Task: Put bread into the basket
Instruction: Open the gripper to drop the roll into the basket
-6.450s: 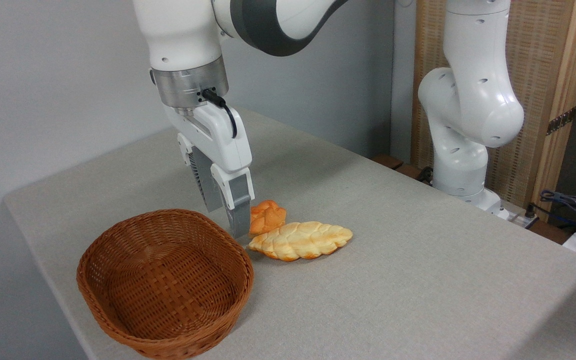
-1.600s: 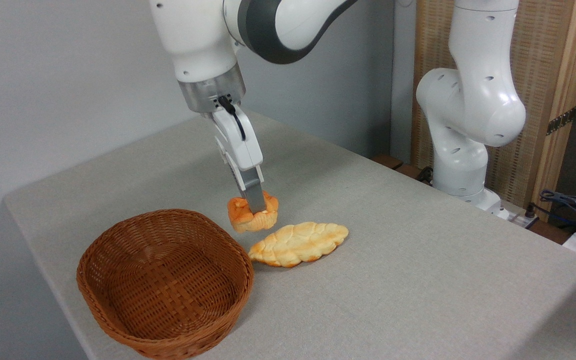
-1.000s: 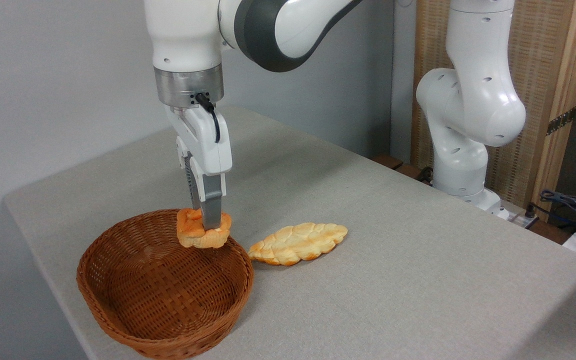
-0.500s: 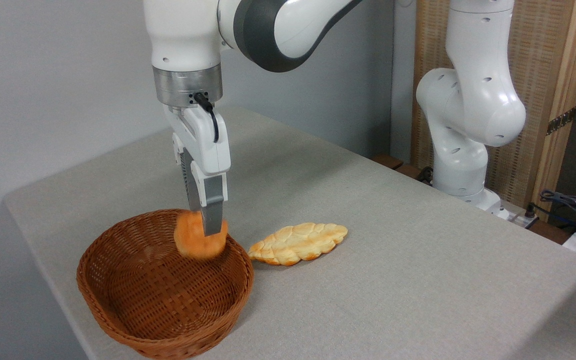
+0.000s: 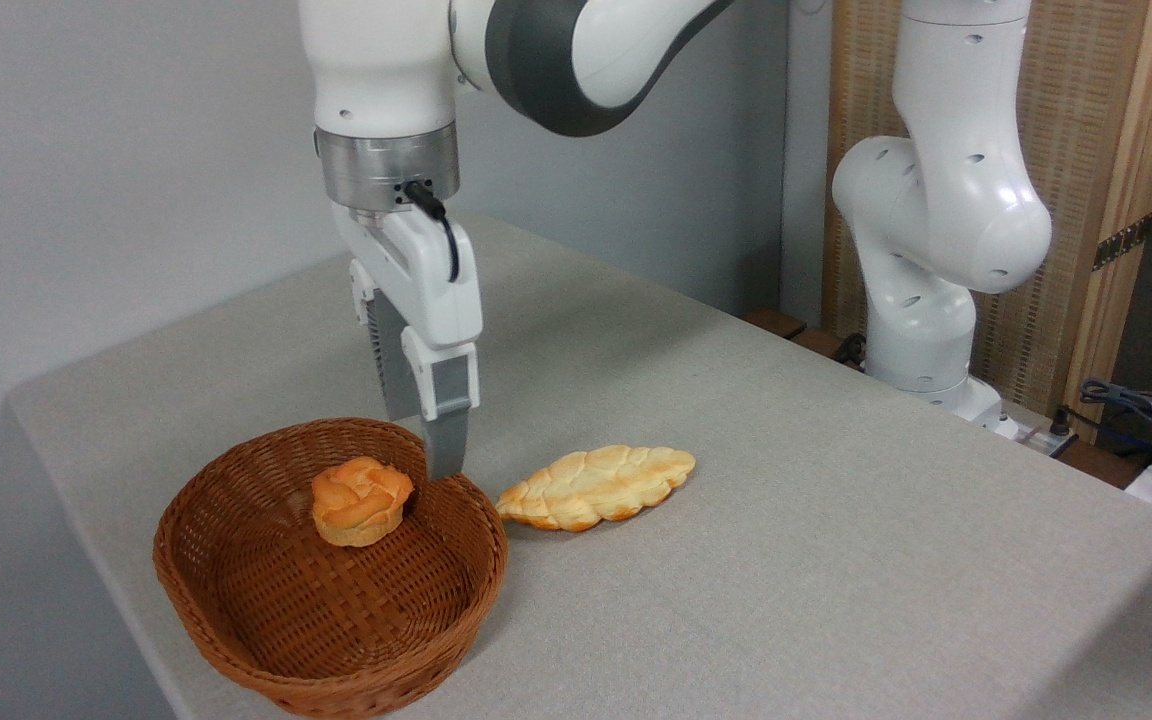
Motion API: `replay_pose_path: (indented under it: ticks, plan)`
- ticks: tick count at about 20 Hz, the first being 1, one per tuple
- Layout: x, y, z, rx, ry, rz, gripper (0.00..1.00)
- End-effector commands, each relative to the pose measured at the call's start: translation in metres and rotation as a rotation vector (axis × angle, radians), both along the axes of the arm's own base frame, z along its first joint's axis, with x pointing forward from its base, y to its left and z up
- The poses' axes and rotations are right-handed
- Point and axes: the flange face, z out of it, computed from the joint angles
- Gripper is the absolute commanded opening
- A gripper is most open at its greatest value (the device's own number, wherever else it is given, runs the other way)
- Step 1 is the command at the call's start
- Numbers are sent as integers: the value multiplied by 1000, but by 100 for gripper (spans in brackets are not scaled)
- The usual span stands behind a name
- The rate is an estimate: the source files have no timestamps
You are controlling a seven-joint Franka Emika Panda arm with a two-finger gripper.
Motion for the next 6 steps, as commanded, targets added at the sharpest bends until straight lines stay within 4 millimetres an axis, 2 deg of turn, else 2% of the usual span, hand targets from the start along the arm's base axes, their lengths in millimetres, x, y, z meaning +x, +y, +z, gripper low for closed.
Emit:
replay_pose_path:
  ticks: [1, 6]
  plan:
    - [-16, 14, 19, -23, 41, 50, 100]
    - [-21, 16, 20, -26, 69, 115, 100]
